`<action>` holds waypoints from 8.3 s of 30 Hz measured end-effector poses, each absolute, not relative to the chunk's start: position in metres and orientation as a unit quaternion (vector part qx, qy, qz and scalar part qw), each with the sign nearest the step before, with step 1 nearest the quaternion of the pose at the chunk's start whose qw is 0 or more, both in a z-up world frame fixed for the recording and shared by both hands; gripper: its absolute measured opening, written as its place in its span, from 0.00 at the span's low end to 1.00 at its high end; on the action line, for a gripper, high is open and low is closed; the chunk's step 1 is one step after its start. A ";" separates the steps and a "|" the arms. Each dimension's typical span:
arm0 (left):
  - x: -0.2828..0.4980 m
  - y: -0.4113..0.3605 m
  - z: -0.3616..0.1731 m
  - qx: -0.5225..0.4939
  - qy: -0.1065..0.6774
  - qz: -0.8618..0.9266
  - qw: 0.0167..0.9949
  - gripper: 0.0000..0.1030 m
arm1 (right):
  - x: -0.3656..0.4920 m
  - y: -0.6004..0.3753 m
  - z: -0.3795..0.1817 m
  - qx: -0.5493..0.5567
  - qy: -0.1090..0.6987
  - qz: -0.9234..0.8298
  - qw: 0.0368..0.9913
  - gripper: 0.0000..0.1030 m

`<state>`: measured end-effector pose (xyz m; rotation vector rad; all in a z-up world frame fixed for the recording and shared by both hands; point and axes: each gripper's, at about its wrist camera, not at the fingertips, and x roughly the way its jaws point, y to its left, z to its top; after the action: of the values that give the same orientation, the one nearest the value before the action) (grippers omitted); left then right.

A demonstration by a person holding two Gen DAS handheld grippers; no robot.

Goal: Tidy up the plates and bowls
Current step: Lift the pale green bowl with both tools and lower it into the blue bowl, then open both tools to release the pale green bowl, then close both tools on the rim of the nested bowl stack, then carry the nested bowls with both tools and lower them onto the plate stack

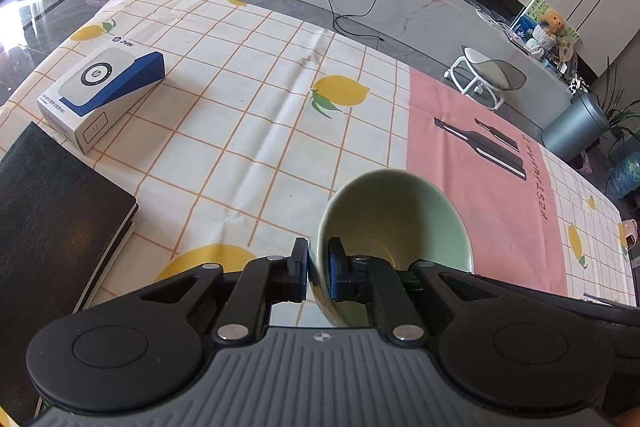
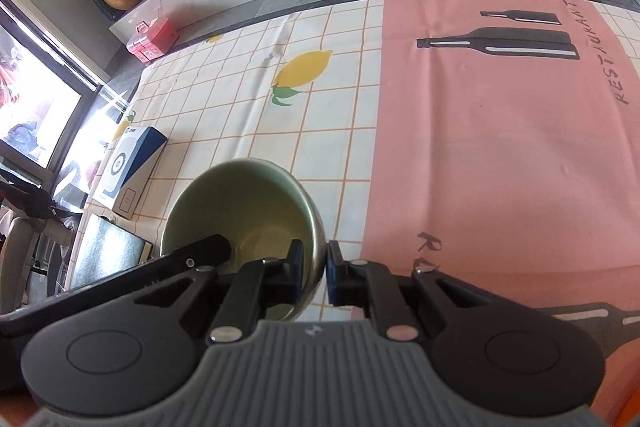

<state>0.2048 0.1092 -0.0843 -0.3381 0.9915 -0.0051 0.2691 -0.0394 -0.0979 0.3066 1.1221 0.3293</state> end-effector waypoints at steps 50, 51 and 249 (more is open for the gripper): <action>0.095 -0.150 -0.038 -0.067 0.492 -0.185 0.848 0.12 | 0.086 -0.316 -0.021 0.168 0.491 0.040 0.854 0.07; 0.096 -0.150 -0.040 -0.060 0.495 -0.184 0.847 0.12 | 0.088 -0.315 -0.026 0.170 0.497 0.042 0.850 0.07; 0.090 -0.030 -0.071 -0.251 0.478 -0.106 0.835 0.55 | 0.093 -0.261 -0.077 0.327 0.500 0.053 0.800 0.40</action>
<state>0.0895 -0.0296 -0.0710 -0.5310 1.0111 -0.2242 0.0930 -0.2606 -0.0766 0.7013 1.0723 0.1137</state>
